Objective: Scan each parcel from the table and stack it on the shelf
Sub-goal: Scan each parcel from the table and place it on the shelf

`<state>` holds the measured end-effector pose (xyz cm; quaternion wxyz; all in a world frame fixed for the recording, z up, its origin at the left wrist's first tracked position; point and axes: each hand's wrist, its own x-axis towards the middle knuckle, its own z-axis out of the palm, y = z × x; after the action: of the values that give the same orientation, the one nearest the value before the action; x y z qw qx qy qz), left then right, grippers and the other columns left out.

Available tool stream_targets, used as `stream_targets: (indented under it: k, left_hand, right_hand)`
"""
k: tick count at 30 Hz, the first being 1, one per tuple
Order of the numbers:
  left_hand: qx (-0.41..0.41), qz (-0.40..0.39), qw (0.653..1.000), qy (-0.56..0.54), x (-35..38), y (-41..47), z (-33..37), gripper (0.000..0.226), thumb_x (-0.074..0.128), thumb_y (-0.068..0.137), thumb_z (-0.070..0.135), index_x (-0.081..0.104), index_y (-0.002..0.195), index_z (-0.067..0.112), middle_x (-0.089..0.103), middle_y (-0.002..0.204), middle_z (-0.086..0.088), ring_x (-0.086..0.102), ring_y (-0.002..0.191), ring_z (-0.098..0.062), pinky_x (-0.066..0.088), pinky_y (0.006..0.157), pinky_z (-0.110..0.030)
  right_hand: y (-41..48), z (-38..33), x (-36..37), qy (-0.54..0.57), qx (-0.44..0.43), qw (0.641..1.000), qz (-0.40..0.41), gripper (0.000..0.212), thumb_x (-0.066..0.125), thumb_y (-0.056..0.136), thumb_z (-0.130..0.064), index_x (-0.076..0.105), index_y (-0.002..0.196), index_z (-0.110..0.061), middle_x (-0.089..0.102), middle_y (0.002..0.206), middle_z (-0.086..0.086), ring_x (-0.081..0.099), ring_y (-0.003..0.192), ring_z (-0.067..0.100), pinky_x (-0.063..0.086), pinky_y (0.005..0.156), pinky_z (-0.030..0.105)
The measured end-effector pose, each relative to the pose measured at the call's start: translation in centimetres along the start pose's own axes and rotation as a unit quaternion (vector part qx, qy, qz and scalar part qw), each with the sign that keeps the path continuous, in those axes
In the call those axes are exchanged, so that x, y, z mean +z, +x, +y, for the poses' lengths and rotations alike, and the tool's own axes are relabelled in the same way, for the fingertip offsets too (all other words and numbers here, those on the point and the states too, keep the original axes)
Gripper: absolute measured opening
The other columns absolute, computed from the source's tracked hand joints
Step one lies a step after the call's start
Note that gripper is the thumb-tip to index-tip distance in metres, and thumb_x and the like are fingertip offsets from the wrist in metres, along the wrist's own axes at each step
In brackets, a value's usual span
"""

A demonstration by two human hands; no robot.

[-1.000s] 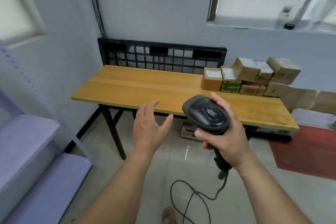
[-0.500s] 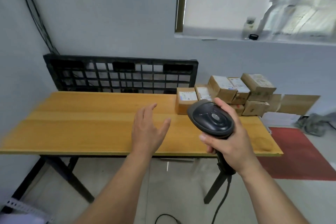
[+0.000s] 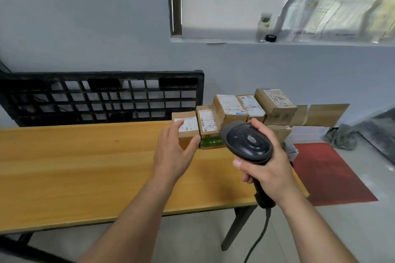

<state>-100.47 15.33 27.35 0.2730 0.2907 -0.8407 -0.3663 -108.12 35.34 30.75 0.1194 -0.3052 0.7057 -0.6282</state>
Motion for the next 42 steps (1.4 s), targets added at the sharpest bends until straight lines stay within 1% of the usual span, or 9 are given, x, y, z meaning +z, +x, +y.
stream_targets:
  k: [8, 18, 25, 30, 32, 34, 36, 40, 42]
  left_hand:
    - [-0.054, 0.0, 0.999, 0.001, 7.8, 7.1, 3.2, 0.062, 0.056, 0.091, 0.048, 0.036, 0.145, 0.026, 0.044, 0.142, 0.003, 0.044, 0.127, -0.016, 0.044, 0.102, -0.046]
    - [-0.135, -0.032, 0.99, 0.011, 14.9, 14.0, 4.2, 0.064, 0.049, 0.093, 0.052, 0.029, 0.149, 0.027, 0.036, 0.152, 0.0, 0.038, 0.136, -0.019, 0.039, 0.107, -0.049]
    - [-0.217, -0.1, 0.971, -0.009, 17.2, 15.2, 3.9, 0.06, 0.036, 0.099, 0.051, 0.026, 0.151, 0.022, 0.038, 0.152, -0.005, 0.038, 0.136, -0.024, 0.036, 0.109, -0.043]
    - [-0.201, -0.13, 0.968, -0.072, 17.4, 14.1, 3.8, 0.049, 0.03, 0.103, 0.043, 0.033, 0.148, 0.025, 0.046, 0.145, 0.001, 0.045, 0.128, -0.019, 0.039, 0.094, -0.029]
    - [-0.193, -0.133, 0.966, -0.108, 17.0, 13.5, 3.5, 0.05, 0.03, 0.102, 0.046, 0.03, 0.149, 0.031, 0.046, 0.144, 0.005, 0.046, 0.126, -0.016, 0.042, 0.096, -0.03]
    - [-0.194, -0.141, 0.961, -0.14, 16.3, 12.9, 3.3, 0.054, 0.031, 0.1, 0.051, 0.021, 0.151, 0.036, 0.038, 0.15, 0.006, 0.041, 0.134, -0.019, 0.041, 0.106, -0.041]
    - [-0.192, -0.151, 0.956, -0.162, 15.1, 12.2, 3.3, 0.059, 0.032, 0.099, 0.052, 0.011, 0.153, 0.038, 0.032, 0.154, 0.005, 0.038, 0.137, -0.02, 0.038, 0.109, -0.041]
    - [-0.176, -0.157, 0.952, -0.198, 12.3, 11.2, 2.6, 0.06, 0.046, 0.097, 0.042, 0.012, 0.147, 0.045, 0.055, 0.137, -0.002, 0.061, 0.11, -0.008, 0.05, 0.082, -0.018]
    - [-0.177, -0.146, 0.952, -0.202, 10.5, 10.9, 2.3, 0.068, 0.058, 0.094, 0.036, 0.013, 0.142, 0.054, 0.061, 0.127, -0.003, 0.066, 0.1, -0.008, 0.05, 0.073, -0.017]
  right_hand:
    - [9.4, 4.7, -6.8, -0.002, 0.033, 0.998, -0.049, 0.088, 0.083, 0.072, -0.003, 0.044, 0.122, -0.065, 0.061, 0.12, 0.004, 0.064, 0.053, 0.031, 0.052, 0.051, 0.031]
    - [19.1, 9.9, -10.3, -0.013, 0.083, 0.991, -0.109, 0.087, 0.08, 0.075, -0.006, 0.036, 0.123, -0.063, 0.066, 0.114, 0.003, 0.064, 0.052, 0.026, 0.053, 0.051, 0.034]
    - [21.4, 11.8, -9.8, 0.017, 0.12, 0.984, -0.133, 0.084, 0.079, 0.076, -0.005, 0.036, 0.116, -0.065, 0.06, 0.125, 0.001, 0.062, 0.049, 0.028, 0.052, 0.048, 0.033]
    - [21.3, 12.2, -9.4, 0.033, 0.136, 0.978, -0.155, 0.084, 0.078, 0.077, -0.005, 0.033, 0.125, -0.057, 0.059, 0.128, 0.003, 0.063, 0.049, 0.028, 0.052, 0.048, 0.034]
    - [21.0, 12.0, -9.3, 0.039, 0.136, 0.977, -0.157, 0.084, 0.078, 0.078, -0.004, 0.033, 0.128, -0.054, 0.06, 0.127, 0.003, 0.062, 0.049, 0.028, 0.052, 0.048, 0.034]
    - [20.6, 11.6, -9.0, 0.046, 0.133, 0.977, -0.157, 0.086, 0.077, 0.077, -0.003, 0.032, 0.134, -0.05, 0.061, 0.125, 0.001, 0.062, 0.049, 0.028, 0.052, 0.047, 0.034]
    - [20.1, 10.9, -8.5, 0.052, 0.13, 0.978, -0.154, 0.087, 0.077, 0.077, -0.002, 0.032, 0.136, -0.047, 0.062, 0.122, -0.002, 0.061, 0.049, 0.028, 0.052, 0.047, 0.034]
    - [19.2, 9.3, -7.2, 0.063, 0.112, 0.98, -0.155, 0.086, 0.077, 0.077, 0.0, 0.035, 0.132, -0.051, 0.062, 0.122, -0.001, 0.061, 0.049, 0.028, 0.051, 0.045, 0.033]
    - [18.8, 8.4, -6.3, 0.067, 0.099, 0.98, -0.158, 0.084, 0.077, 0.077, -0.001, 0.036, 0.126, -0.056, 0.061, 0.124, 0.001, 0.061, 0.049, 0.028, 0.051, 0.045, 0.032]
